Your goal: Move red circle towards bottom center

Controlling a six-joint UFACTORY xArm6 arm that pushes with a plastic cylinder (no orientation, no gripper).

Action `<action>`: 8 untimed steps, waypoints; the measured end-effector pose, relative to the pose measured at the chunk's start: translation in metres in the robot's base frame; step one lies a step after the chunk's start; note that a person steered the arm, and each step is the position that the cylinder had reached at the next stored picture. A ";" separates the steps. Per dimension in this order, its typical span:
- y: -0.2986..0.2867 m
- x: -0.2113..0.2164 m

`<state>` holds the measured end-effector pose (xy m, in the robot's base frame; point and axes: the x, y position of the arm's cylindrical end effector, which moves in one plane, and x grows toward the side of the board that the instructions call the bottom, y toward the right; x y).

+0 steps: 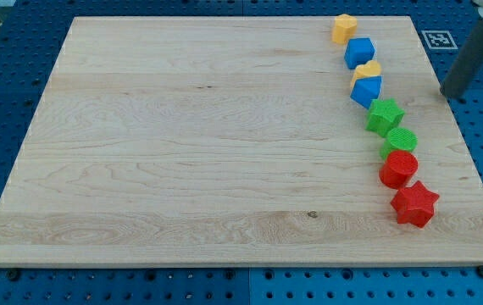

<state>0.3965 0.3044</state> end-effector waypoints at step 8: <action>-0.029 0.137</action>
<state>0.5332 0.2753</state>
